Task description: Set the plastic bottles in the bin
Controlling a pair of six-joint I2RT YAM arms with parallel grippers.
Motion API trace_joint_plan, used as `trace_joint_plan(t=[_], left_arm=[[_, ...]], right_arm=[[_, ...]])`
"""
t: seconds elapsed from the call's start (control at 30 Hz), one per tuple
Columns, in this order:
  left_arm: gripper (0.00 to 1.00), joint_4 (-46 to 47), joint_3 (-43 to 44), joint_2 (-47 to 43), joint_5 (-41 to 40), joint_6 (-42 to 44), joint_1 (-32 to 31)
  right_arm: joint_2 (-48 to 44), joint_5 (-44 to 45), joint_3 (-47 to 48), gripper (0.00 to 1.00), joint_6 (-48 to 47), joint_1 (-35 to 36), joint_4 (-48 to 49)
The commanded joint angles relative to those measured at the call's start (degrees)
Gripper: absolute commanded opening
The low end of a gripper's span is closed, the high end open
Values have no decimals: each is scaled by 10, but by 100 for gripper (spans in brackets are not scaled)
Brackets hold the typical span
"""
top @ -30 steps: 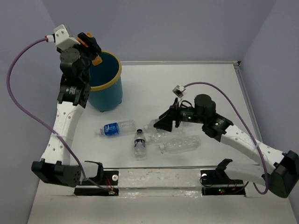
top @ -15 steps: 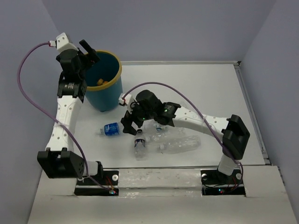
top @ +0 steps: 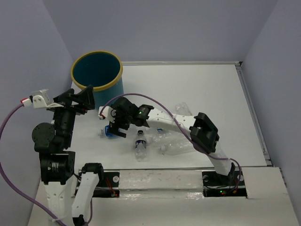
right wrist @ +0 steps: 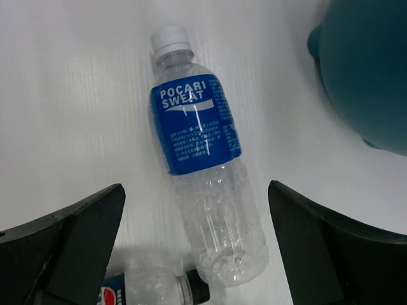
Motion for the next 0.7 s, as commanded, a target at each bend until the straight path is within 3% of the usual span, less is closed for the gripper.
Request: trace_joint_plan(t=[0.0, 0.33, 0.53, 0.67], left_arm=[[99, -71, -31, -31, 37, 21, 0], [99, -130, -38, -115, 50, 27, 0], [99, -146, -23, -118, 31, 38, -10], [99, -145, -29, -121, 35, 35, -15]], right_arm=[[31, 19, 82, 99, -36, 0, -31], [154, 14, 198, 98, -50, 11, -75], [208, 19, 249, 92, -56, 16, -75], [235, 36, 285, 82, -60, 21, -62]])
